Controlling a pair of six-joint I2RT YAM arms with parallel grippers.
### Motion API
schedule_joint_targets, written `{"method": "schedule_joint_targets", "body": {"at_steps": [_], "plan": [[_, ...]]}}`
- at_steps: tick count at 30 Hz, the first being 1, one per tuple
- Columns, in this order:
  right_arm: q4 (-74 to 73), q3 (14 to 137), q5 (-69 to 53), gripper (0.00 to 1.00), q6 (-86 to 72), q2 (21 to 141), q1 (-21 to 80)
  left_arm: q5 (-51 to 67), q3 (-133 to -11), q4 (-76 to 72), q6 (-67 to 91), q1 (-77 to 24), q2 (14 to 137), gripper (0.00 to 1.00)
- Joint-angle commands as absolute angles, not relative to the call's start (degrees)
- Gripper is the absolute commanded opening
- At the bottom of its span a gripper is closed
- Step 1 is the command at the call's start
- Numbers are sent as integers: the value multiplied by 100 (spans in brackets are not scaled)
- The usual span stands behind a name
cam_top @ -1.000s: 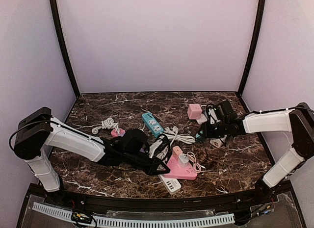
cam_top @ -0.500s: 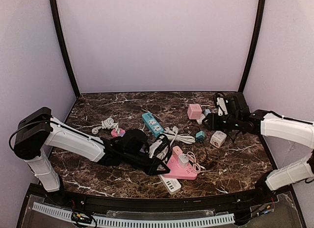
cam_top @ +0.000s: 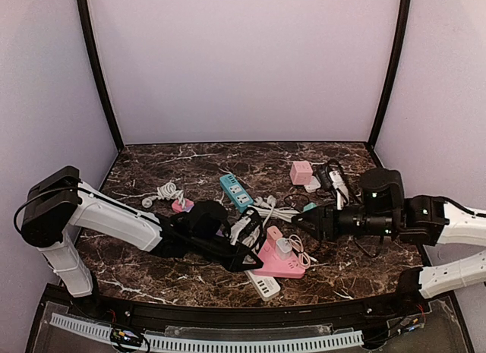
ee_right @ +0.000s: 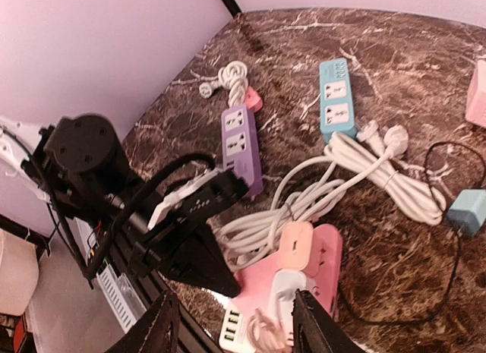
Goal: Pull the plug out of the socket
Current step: Place the plug at the center of the board, then remove the plug from the socket.
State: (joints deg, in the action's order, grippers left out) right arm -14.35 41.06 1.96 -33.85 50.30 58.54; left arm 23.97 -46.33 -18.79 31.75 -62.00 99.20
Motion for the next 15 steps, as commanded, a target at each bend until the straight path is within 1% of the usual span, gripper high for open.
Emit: {"method": "schedule_joint_targets", "body": {"at_steps": [1, 3, 6, 11, 15], "plan": [[-1418, 4176, 1019, 49, -3889, 5485, 6957, 1795, -4109, -120, 3190, -6192, 10406, 1], [-1449, 4328, 1252, 49, -3928, 5795, 7325, 1795, -4105, -117, 3184, -6191, 10399, 1], [-1476, 4558, 1264, 48, -3997, 6296, 7560, 1799, -4113, -92, 3163, -6189, 10397, 1], [-1960, 5012, 1498, 43, -4351, 7305, 7659, 1794, -4122, -83, 3138, -6190, 10398, 1], [-2390, 5286, 1804, 46, -4516, 7620, 7663, 1785, -4080, -99, 3161, -6191, 10387, 1]]}}
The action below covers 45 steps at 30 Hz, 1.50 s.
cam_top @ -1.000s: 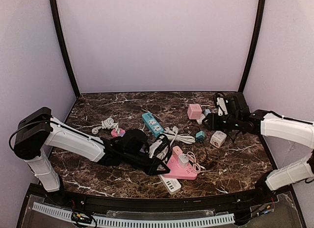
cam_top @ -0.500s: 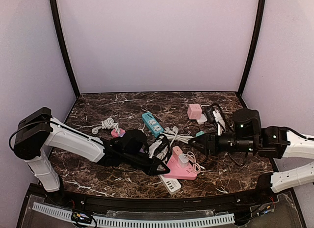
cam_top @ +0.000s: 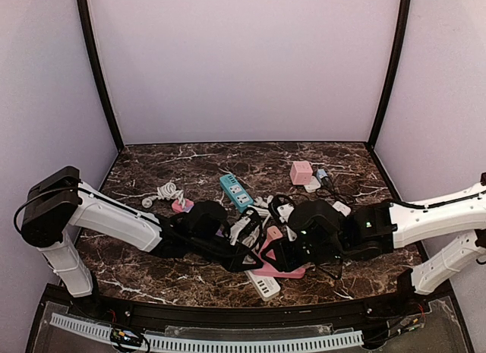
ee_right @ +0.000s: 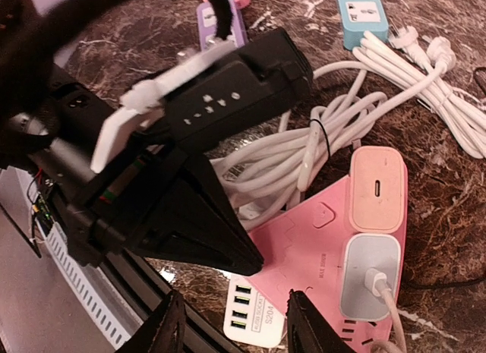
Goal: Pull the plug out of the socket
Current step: Remove the plug from the socket.
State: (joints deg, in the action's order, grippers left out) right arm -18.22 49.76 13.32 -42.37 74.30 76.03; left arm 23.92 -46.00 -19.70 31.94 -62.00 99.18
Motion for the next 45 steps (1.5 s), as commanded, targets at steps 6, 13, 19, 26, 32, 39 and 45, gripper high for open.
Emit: {"method": "schedule_joint_targets", "body": {"at_steps": [6, 13, 19, 26, 32, 39, 45], "plan": [[-3110, 5529, 2077, 49, -4502, 7712, 7664, 1797, -4043, -119, 3151, -6196, 10378, 1], [-3204, 5363, 1933, 54, -4627, 7733, 7488, 1793, -4034, -148, 3181, -6191, 10380, 1], [-3288, 5445, 2073, 56, -4637, 7828, 7473, 1793, -4052, -108, 3173, -6191, 10378, 1], [-3491, 5451, 2271, 57, -4755, 7940, 7465, 1793, -4052, -106, 3173, -6191, 10388, 1], [-3525, 5534, 2359, 61, -4755, 8174, 7468, 1809, -4052, -114, 3174, -6188, 10405, 1], [-3315, 5589, 2469, 58, -4665, 8420, 7425, 1826, -4056, -114, 3164, -6194, 10415, 1], [-2920, 5547, 2349, 51, -4423, 8530, 7227, 1837, -4078, -115, 3155, -6188, 10424, 1]]}}
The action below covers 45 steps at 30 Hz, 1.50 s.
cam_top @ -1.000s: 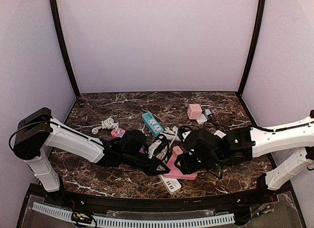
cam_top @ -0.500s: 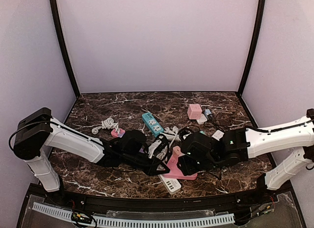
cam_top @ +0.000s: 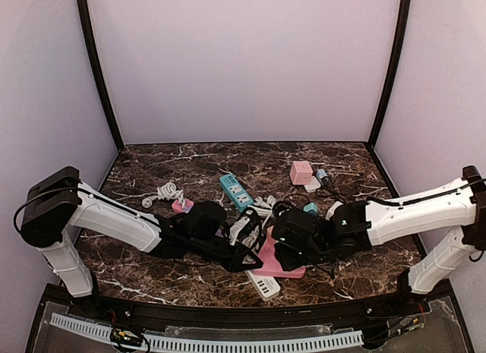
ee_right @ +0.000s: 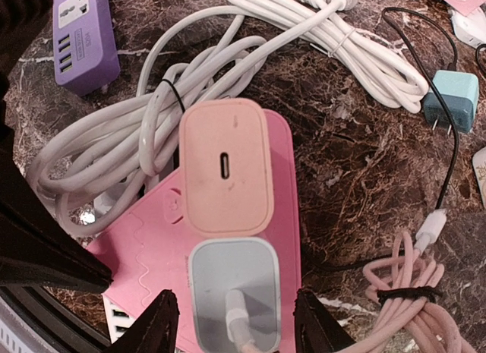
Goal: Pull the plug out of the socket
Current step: Remove the plug from the socket.
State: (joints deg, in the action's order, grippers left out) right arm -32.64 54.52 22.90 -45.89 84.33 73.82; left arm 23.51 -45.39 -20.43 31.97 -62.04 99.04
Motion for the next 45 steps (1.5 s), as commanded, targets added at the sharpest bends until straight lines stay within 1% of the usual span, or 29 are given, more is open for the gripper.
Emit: {"method": "schedule_joint_targets", "body": {"at_steps": [1, 9, 20, 25, 29, 33, 39, 45], "plan": [[-2868, 5542, 2335, 50, -4395, 8552, 7200, 1837, -4078, -110, 3155, -6188, 10424, 1], [-2522, 5466, 2244, 42, -4265, 8671, 7051, 1837, -4093, -70, 3143, -6193, 10430, 1], [-2439, 5288, 2167, 18, -4374, 8670, 6964, 1802, -4130, -34, 3103, -6189, 10441, 1], [-2022, 4966, 1916, 9, -4373, 8387, 6838, 1795, -4122, -31, 3094, -6189, 10441, 1], [-1593, 4650, 1626, 7, -4341, 8052, 6695, 1801, -4122, -34, 3094, -6191, 10450, 1], [-1520, 4554, 1588, 5, -4303, 7905, 6672, 1793, -4129, -35, 3092, -6188, 10450, 1], [-1529, 4611, 1560, 0, -4205, 8032, 6674, 1802, -4140, -33, 3086, -6195, 10468, 1], [-1703, 4804, 1752, 0, -4157, 8188, 6776, 1793, -4140, -35, 3085, -6191, 10468, 1]]}}
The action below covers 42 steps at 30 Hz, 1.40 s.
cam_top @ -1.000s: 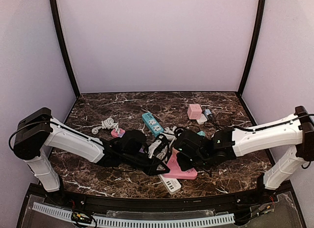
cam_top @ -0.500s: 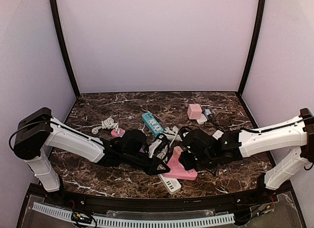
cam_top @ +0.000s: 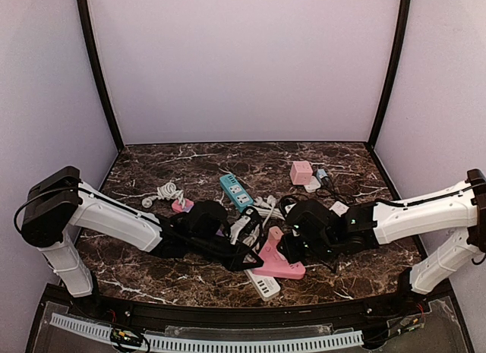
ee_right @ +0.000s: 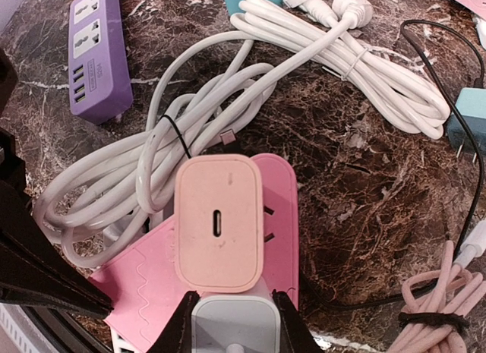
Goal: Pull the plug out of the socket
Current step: Remove the plug from the socket.
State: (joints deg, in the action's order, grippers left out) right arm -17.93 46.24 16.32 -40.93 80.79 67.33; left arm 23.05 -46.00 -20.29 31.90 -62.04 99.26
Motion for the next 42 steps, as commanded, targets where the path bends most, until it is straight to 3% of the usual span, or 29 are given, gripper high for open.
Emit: {"method": "schedule_joint_targets", "body": {"at_steps": [1, 24, 32, 42], "plan": [[-1971, 4977, 1947, 0, -4160, 8298, 6877, 1789, -4140, -30, 3085, -6190, 10468, 1], [-3733, 6338, 3001, 0, -4380, 9492, 7470, 1788, -4166, 139, 3068, -6189, 10477, 1], [-3543, 6142, 2909, 0, -4462, 9101, 7416, 1793, -4166, 141, 3067, -6189, 10507, 1], [-2301, 5051, 1906, 0, -4468, 7955, 6857, 1813, -4175, 133, 3067, -6192, 10531, 1]]}}
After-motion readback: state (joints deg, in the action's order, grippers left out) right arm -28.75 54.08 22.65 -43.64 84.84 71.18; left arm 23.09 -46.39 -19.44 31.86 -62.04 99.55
